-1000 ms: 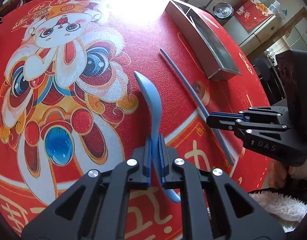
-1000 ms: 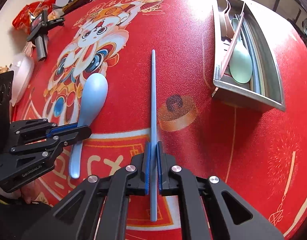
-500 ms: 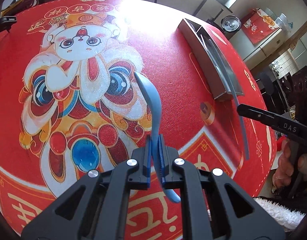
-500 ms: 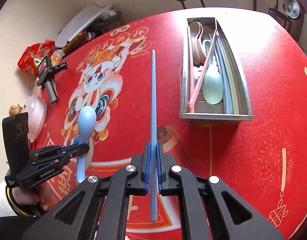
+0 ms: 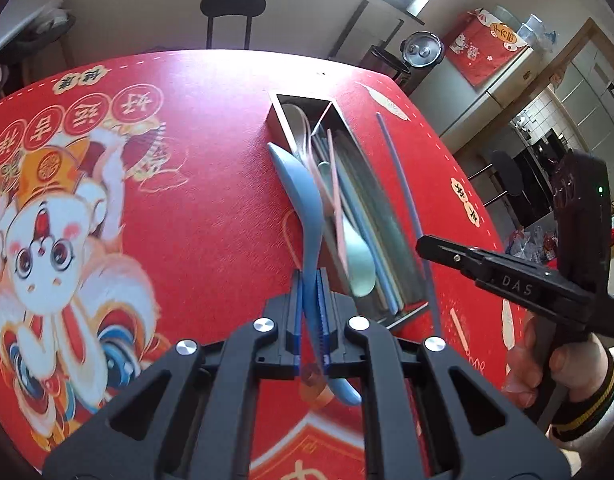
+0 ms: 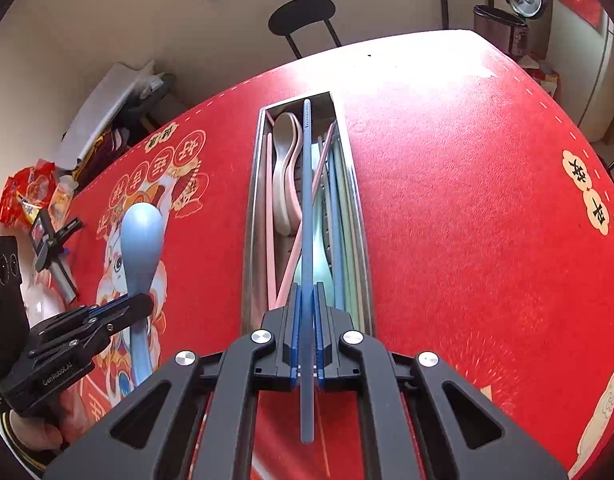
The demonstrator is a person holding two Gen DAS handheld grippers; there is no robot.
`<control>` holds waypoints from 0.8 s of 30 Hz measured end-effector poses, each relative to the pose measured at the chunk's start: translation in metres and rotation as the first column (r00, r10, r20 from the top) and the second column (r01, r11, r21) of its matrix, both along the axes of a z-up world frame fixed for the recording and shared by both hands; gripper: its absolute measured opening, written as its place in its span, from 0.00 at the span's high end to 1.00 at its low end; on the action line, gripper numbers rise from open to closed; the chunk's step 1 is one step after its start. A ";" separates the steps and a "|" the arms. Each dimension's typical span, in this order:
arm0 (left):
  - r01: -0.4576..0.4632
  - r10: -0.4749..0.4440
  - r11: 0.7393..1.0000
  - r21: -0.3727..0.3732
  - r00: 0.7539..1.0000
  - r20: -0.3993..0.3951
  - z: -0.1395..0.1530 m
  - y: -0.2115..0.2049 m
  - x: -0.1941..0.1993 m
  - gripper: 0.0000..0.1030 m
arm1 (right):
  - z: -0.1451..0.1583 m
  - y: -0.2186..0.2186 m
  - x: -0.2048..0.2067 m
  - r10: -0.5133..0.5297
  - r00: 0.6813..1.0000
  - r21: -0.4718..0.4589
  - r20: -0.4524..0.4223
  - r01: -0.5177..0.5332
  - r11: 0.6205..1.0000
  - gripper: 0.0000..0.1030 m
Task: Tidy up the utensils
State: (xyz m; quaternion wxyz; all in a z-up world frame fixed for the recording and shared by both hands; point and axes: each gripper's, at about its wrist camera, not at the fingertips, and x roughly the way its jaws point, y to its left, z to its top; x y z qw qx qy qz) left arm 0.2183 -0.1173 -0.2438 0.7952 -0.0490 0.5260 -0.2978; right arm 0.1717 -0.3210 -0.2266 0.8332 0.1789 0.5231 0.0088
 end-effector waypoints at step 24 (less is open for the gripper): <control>0.057 -0.048 0.991 0.119 0.996 -0.078 -0.042 -0.104 0.079 0.89 | -0.036 -0.014 0.047 -0.017 0.995 -0.009 -0.098 0.016 1.000 0.94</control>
